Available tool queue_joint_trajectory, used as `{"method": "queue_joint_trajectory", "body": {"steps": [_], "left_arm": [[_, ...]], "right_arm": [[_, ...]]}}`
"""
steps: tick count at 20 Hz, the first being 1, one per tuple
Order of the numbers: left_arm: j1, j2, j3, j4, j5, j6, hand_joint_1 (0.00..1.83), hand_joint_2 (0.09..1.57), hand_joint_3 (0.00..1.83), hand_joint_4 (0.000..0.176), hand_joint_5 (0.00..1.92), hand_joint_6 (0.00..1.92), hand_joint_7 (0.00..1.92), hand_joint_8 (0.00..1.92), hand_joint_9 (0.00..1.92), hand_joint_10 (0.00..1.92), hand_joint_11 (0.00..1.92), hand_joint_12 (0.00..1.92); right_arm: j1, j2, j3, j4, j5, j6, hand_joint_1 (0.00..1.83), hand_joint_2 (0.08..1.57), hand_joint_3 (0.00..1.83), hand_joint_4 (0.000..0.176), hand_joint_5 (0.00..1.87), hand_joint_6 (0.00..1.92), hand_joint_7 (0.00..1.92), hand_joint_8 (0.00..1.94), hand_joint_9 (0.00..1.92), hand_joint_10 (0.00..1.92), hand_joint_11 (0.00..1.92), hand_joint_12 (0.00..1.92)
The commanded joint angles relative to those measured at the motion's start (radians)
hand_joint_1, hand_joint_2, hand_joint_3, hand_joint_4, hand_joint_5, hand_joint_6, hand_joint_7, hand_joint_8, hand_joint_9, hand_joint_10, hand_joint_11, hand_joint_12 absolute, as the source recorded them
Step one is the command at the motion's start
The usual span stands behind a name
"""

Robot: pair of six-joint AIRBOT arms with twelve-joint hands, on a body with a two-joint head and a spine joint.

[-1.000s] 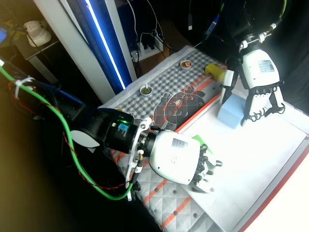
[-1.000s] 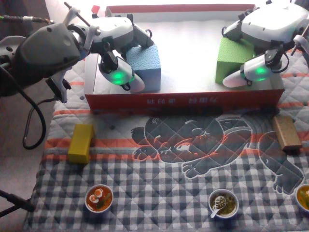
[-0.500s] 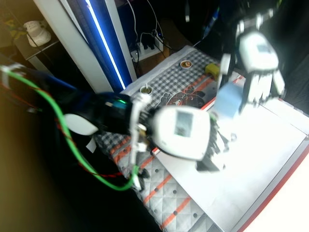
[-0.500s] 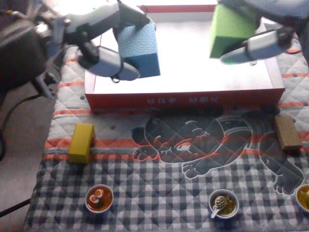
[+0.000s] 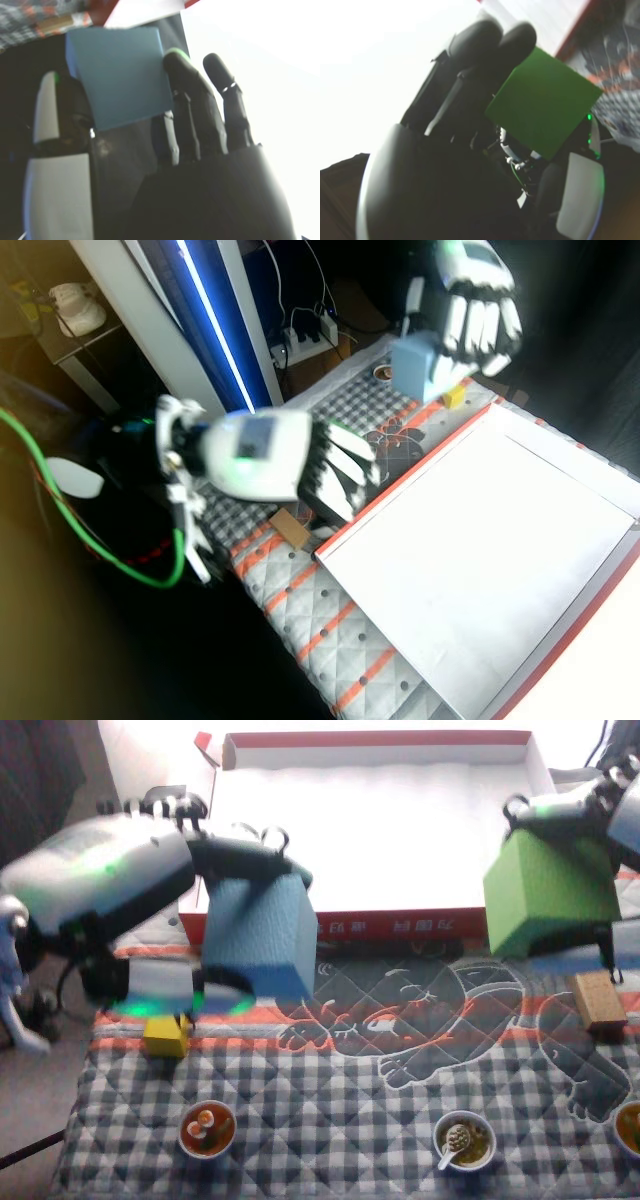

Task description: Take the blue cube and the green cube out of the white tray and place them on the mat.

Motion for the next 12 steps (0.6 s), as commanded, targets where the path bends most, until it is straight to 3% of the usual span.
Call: {"method": "queue_joint_trajectory", "body": {"steps": [1, 2, 3, 4, 5, 6, 7, 8, 9, 10, 11, 12], "left_arm": [[-0.004, -0.013, -0.003, -0.007, -0.136, -0.005, 1.08, 1.11, 0.0, 0.027, 0.97, 0.99, 0.53, 1.08, 0.4, 1.18, 0.0, 1.31], [0.004, -0.025, 0.001, -0.018, -0.13, -0.005, 1.1, 1.11, 0.0, 0.0, 0.98, 0.97, 0.55, 0.94, 0.48, 1.06, 0.03, 1.32], [0.007, -0.034, 0.005, -0.025, -0.121, -0.005, 1.09, 1.11, 0.0, 0.008, 0.98, 0.98, 0.61, 0.78, 0.55, 0.93, 0.09, 1.28], [0.013, -0.041, 0.006, -0.033, -0.118, -0.005, 1.06, 1.03, 0.0, 0.042, 0.8, 0.37, 0.61, 0.6, 0.55, 0.75, 0.11, 1.17], [0.02, -0.046, 0.005, -0.041, -0.12, -0.005, 1.0, 1.02, 0.0, 0.051, 0.78, 0.1, 0.62, 0.45, 0.56, 0.6, 0.11, 1.09], [0.032, -0.051, 0.005, -0.058, -0.126, -0.005, 0.97, 0.99, 0.0, 0.063, 0.73, 0.02, 0.63, 0.3, 0.57, 0.47, 0.11, 1.05], [0.044, -0.057, 0.005, -0.071, -0.132, -0.005, 0.91, 0.97, 0.0, 0.064, 0.65, 0.0, 0.62, 0.15, 0.58, 0.31, 0.11, 0.99], [0.05, -0.059, 0.005, -0.078, -0.133, -0.005, 0.82, 0.95, 0.0, 0.087, 0.56, 0.0, 0.58, 0.05, 0.54, 0.14, 0.07, 0.95], [0.053, -0.06, 0.006, -0.084, -0.134, -0.005, 0.75, 0.94, 0.0, 0.1, 0.49, 0.0, 0.52, 0.01, 0.47, 0.05, 0.01, 0.91], [0.056, -0.061, 0.006, -0.093, -0.137, -0.005, 0.67, 0.89, 0.0, 0.125, 0.38, 0.0, 0.39, 0.0, 0.32, 0.02, 0.0, 0.54], [0.059, -0.061, 0.006, -0.1, -0.145, -0.005, 0.65, 0.86, 0.0, 0.136, 0.32, 0.0, 0.31, 0.0, 0.23, 0.01, 0.0, 0.27], [0.062, -0.06, 0.007, -0.107, -0.153, -0.005, 0.67, 0.82, 0.0, 0.142, 0.29, 0.0, 0.26, 0.0, 0.17, 0.01, 0.0, 0.1]], "right_arm": [[-0.007, -0.002, -0.004, 0.022, 0.12, 0.011, 1.17, 1.12, 0.0, 0.0, 0.97, 0.97, 1.09, 0.85, 1.04, 1.23, 0.93, 1.67], [-0.034, -0.007, -0.004, 0.022, 0.12, 0.021, 1.05, 1.13, 0.0, 0.0, 0.81, 0.35, 0.99, 0.41, 0.89, 0.77, 0.7, 1.31], [-0.058, -0.012, -0.005, 0.021, 0.12, 0.025, 0.95, 1.14, 0.0, 0.0, 0.69, 0.1, 0.89, 0.13, 0.83, 0.36, 0.55, 1.05], [-0.074, -0.018, -0.006, 0.022, 0.12, 0.027, 0.74, 1.12, 0.0, 0.0, 0.44, 0.02, 0.58, 0.03, 0.6, 0.1, 0.34, 0.77], [-0.083, -0.021, -0.008, 0.021, 0.12, 0.031, 0.65, 1.11, 0.0, 0.0, 0.32, 0.0, 0.43, 0.0, 0.47, 0.02, 0.27, 0.57], [-0.094, -0.025, -0.009, 0.02, 0.12, 0.046, 0.61, 1.08, 0.0, 0.0, 0.25, 0.0, 0.34, 0.0, 0.37, 0.0, 0.23, 0.45], [-0.101, -0.026, -0.009, 0.02, 0.12, 0.055, 0.63, 1.01, 0.0, 0.042, 0.14, 0.0, 0.24, 0.0, 0.25, 0.0, 0.13, 0.36], [-0.104, -0.027, -0.009, 0.02, 0.12, 0.057, 0.67, 0.98, 0.0, 0.067, 0.06, 0.0, 0.16, 0.0, 0.18, 0.0, 0.06, 0.31], [-0.104, -0.028, -0.009, 0.019, 0.12, 0.058, 0.7, 0.96, 0.0, 0.085, 0.04, 0.0, 0.12, 0.0, 0.13, 0.0, 0.01, 0.25], [-0.104, -0.029, -0.008, 0.019, 0.12, 0.058, 0.7, 0.95, 0.0, 0.102, 0.01, 0.0, 0.06, 0.01, 0.06, 0.01, 0.0, 0.05], [-0.104, -0.03, -0.008, 0.019, 0.12, 0.058, 0.72, 0.94, 0.0, 0.109, 0.0, 0.0, 0.02, 0.0, 0.02, 0.0, 0.0, 0.01], [-0.104, -0.031, -0.006, 0.02, 0.12, 0.058, 0.73, 0.92, 0.0, 0.1, 0.0, 0.0, 0.02, 0.0, 0.01, 0.0, 0.0, 0.0]]}}
